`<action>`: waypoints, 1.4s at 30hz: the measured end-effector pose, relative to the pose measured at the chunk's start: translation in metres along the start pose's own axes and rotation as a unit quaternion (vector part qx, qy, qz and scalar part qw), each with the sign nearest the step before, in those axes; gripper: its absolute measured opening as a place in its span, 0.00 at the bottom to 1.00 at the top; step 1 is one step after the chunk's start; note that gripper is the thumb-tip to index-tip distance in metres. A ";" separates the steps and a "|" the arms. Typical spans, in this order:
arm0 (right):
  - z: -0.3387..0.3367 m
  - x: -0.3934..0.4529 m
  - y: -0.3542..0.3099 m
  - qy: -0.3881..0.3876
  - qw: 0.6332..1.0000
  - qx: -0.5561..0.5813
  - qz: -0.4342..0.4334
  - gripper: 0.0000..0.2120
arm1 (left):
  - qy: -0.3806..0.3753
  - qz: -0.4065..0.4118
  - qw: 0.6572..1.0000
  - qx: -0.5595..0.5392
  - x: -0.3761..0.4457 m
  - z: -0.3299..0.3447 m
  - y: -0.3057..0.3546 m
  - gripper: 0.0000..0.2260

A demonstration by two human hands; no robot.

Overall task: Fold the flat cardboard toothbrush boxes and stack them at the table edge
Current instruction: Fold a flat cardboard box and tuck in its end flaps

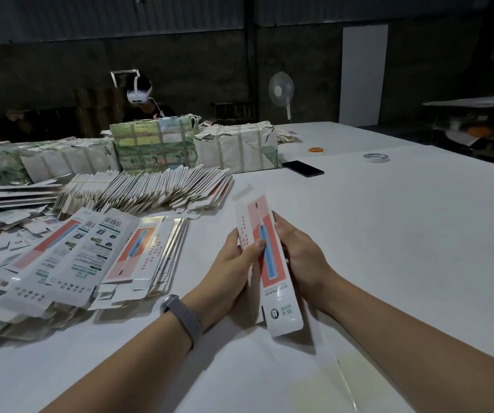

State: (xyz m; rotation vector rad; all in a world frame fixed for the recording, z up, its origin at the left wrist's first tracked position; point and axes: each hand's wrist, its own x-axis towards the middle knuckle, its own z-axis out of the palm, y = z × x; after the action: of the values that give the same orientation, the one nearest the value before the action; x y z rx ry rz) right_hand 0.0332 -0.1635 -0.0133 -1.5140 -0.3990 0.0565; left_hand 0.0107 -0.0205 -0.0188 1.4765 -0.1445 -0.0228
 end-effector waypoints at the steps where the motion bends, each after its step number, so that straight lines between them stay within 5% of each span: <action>1: 0.000 0.000 0.000 -0.001 1.000 -0.003 -0.002 0.16 | -0.003 0.000 1.000 0.008 0.000 0.000 0.000 0.12; 15: -0.005 0.003 0.005 0.012 0.999 -0.027 0.015 0.16 | -0.004 0.003 0.999 0.049 -0.004 -0.003 -0.001 0.10; 25: -0.004 0.004 0.004 0.006 0.997 0.055 0.050 0.13 | 0.048 -0.038 0.997 -0.048 -0.002 -0.003 0.004 0.23; 36: -0.003 0.000 -0.001 0.001 1.000 0.022 0.019 0.25 | 0.050 -0.019 0.997 -0.051 -0.004 -0.003 0.005 0.17; 42: -0.006 0.001 0.001 0.031 0.998 0.049 0.029 0.10 | -0.011 -0.007 1.000 0.001 -0.006 -0.004 0.003 0.22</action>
State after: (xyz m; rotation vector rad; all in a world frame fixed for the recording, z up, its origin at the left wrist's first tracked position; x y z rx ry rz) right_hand 0.0358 -0.1686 -0.0141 -1.4279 -0.2984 0.0734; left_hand 0.0049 -0.0152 -0.0164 1.4804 -0.1529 -0.0505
